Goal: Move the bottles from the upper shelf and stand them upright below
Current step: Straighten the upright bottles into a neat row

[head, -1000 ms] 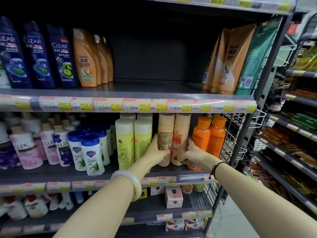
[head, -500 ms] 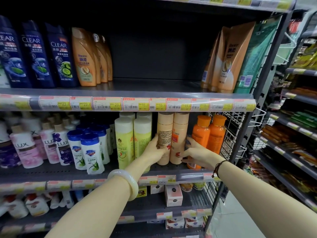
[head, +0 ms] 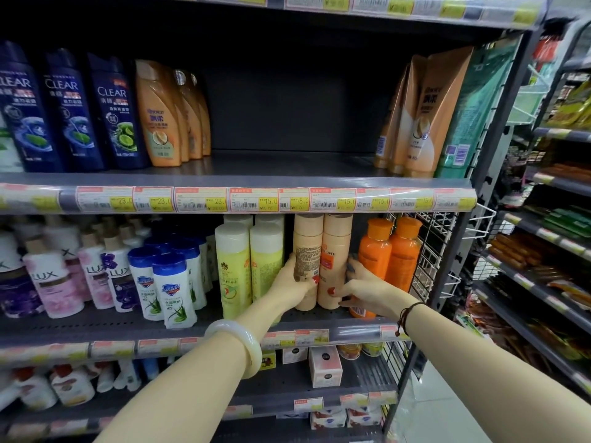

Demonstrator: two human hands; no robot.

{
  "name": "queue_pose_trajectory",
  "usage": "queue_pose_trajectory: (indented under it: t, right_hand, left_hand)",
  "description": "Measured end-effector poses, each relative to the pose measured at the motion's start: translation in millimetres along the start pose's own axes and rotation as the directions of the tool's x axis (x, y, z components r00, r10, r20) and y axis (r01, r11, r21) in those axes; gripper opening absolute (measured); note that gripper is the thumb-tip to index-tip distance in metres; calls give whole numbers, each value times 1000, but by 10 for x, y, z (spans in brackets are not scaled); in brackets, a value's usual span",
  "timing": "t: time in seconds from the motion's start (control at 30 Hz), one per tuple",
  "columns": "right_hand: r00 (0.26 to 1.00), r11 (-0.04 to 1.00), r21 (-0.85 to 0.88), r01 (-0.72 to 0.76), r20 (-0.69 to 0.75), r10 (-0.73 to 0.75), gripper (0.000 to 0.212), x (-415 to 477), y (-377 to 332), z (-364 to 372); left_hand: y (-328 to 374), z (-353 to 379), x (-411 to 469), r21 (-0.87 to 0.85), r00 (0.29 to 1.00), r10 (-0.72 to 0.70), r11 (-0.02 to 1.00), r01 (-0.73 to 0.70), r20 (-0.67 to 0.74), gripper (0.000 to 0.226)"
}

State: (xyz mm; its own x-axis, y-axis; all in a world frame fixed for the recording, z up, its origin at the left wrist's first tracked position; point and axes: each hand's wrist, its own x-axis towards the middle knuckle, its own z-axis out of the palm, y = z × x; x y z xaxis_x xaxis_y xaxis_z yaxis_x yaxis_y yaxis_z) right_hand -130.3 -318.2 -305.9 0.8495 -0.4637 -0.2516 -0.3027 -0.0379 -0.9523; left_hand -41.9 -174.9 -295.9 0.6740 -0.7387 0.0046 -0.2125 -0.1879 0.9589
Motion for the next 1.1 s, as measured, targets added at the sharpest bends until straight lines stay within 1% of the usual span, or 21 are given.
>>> queue_pose_trajectory:
  t: [0.17, 0.27, 0.37, 0.47, 0.57, 0.63, 0.67, 0.77, 0.87, 0.93, 1.03, 1.1]
  right_hand:
    - [1000, 996, -84, -11, -11, 10, 88, -45, -48, -22]
    - [998, 969, -244, -34, -59, 21, 83, -100, -109, 3]
    - [996, 895, -443, -52, -90, 13, 70, -200, -228, 67]
    - [998, 780, -624, -46, -60, 11, 53, -319, -370, 208]
    - [1000, 739, -674, 13, 13, -5, 55, -335, -487, 398]
    - [998, 722, -690, 53, 51, -24, 54, -305, -569, 541]
    - [998, 717, -696, 50, 53, -18, 56, -272, -593, 613]
    - [999, 728, -684, 47, 51, -17, 74, -152, -598, 806]
    - [998, 755, -652, 62, 39, -49, 73, -65, -558, 971]
    - [997, 785, -615, 75, 22, -78, 69, -12, -519, 1048]
    - [993, 800, -593, 89, -6, -115, 71, 28, -485, 1123]
    - [989, 801, -592, 96, -35, -145, 74, 74, -453, 1148]
  left_hand:
    - [49, -39, -37, 37, 1000, 5, 999, -6, 16, 67]
    - [84, -136, -75, 83, 1000, -16, 996, 14, 25, 68]
    - [121, -281, -127, 143, 996, -64, 988, 56, 54, 66]
    - [167, -454, -205, 280, 993, -98, 957, 77, 63, 52]
    - [183, -698, -250, 390, 992, -121, 916, 97, 36, 34]
    - [163, -891, -273, 489, 989, -144, 862, 133, -14, 20]
    - [144, -992, -288, 528, 986, -161, 834, 162, -47, 17]
    - [87, -1255, -330, 591, 978, -164, 779, 209, -130, 22]
    - [27, -1417, -339, 597, 972, -137, 770, 224, -188, 32]
    - [-34, -1455, -319, 565, 976, -120, 799, 205, -183, 40]
    - [-133, -1435, -281, 468, 987, -111, 870, 153, -117, 60]
    - [-189, -1419, -256, 416, 989, -86, 900, 128, -118, 64]
